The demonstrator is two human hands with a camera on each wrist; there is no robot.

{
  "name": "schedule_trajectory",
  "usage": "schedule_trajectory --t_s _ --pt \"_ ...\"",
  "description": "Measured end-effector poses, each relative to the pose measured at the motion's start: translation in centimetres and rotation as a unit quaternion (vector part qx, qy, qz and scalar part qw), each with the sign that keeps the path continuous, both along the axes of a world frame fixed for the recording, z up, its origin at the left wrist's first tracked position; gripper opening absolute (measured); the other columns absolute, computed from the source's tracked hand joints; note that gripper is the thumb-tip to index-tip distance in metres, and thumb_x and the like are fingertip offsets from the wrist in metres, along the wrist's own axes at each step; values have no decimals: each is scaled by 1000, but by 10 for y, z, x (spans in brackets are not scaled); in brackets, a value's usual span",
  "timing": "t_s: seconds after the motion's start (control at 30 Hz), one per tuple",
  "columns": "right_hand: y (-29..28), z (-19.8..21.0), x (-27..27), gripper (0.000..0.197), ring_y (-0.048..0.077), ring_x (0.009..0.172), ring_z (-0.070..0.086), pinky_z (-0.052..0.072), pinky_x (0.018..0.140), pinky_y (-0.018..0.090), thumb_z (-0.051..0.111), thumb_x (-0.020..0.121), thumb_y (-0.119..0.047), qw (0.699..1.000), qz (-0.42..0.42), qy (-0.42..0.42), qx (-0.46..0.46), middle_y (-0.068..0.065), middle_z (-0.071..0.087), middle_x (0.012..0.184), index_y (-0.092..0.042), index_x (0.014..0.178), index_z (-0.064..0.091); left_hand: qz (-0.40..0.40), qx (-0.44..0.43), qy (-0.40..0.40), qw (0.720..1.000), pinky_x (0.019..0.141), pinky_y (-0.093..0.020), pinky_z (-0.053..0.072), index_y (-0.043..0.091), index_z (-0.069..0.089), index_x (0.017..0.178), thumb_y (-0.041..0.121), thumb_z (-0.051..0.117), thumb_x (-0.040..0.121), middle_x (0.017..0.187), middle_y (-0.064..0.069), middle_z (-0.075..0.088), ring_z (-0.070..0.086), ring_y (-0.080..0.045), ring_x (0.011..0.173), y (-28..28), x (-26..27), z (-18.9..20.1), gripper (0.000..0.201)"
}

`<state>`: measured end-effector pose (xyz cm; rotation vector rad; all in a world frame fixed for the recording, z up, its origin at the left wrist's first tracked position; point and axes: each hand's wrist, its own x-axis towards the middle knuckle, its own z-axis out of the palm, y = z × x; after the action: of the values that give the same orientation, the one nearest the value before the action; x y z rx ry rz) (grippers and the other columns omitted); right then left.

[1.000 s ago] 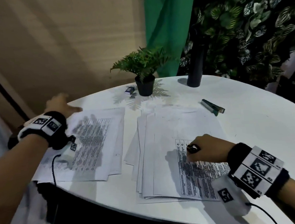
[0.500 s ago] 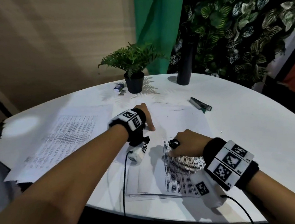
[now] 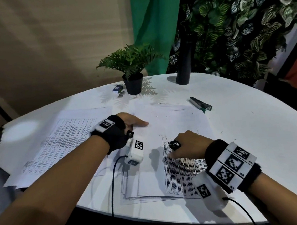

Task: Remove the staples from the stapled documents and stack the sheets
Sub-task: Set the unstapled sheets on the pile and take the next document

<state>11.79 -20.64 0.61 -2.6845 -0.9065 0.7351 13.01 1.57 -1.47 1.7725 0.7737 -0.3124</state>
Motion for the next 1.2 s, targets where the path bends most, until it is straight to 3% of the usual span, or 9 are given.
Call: schedule_trajectory --t_s 0.07,0.13,0.27,0.4,0.53,0.6,0.8,1.1,1.2 --pt "0 0 0 38 12 53 40 30 48 22 63 86 -29 1000 0 2 0 -1 44 61 -14 58 42 0 -80 -10 997 74 -28 57 -9 64 110 7 83 67 85 -19 72 70 -25 69 2 -6 -10 49" --pt "1 -1 1 38 13 54 40 30 48 23 63 85 -30 1000 -3 5 1 0 43 62 -14 58 42 -1 -92 -13 996 96 -45 49 -3 66 110 15 92 51 103 -19 71 67 -32 97 8 0 -24 67" --pt "-2 -1 4 31 14 57 42 32 51 22 62 86 -29 999 -20 29 24 1 47 65 -11 66 48 -21 -77 -92 993 60 -24 56 -3 64 106 6 75 77 94 -16 70 68 -18 60 1 -5 -16 32" --pt "-18 5 15 19 17 63 51 35 53 20 60 89 -24 987 -74 56 128 5 57 72 -7 82 60 -13 -48 -176 983 75 -34 55 -1 68 97 6 77 75 101 -16 69 67 -24 77 -1 -8 -13 24" --pt "-37 12 41 7 20 79 62 42 55 23 57 92 -16 879 -281 47 381 11 62 97 -13 98 57 -13 -15 -251 968 88 -44 51 -5 67 104 9 75 77 100 -14 71 66 -26 88 0 -11 0 32" --pt "-42 16 53 11 14 73 59 41 55 24 55 93 -15 823 -351 67 442 7 56 96 -18 102 49 -18 -24 -288 957 83 -36 55 -2 66 106 6 70 80 86 -1 74 68 -15 77 4 -13 10 28" --pt "-44 35 71 21 15 76 62 45 44 17 55 93 -10 735 -371 191 535 2 50 77 -18 79 42 -53 -55 -369 926 61 -18 54 8 66 97 4 58 89 78 9 74 70 -5 70 11 -18 46 12" --pt "-54 42 77 30 4 49 60 27 35 11 67 81 -3 740 -372 180 531 -2 59 62 -18 64 46 -45 -118 -418 899 77 -24 56 1 60 116 -2 56 87 101 1 73 69 -13 92 16 -24 51 29" --pt "-58 45 75 33 4 49 62 25 35 11 66 82 -3 758 -361 163 517 -2 60 61 -18 63 44 -57 -111 -419 899 74 -25 57 11 61 112 0 56 87 98 4 74 70 -11 90 16 -24 53 28"
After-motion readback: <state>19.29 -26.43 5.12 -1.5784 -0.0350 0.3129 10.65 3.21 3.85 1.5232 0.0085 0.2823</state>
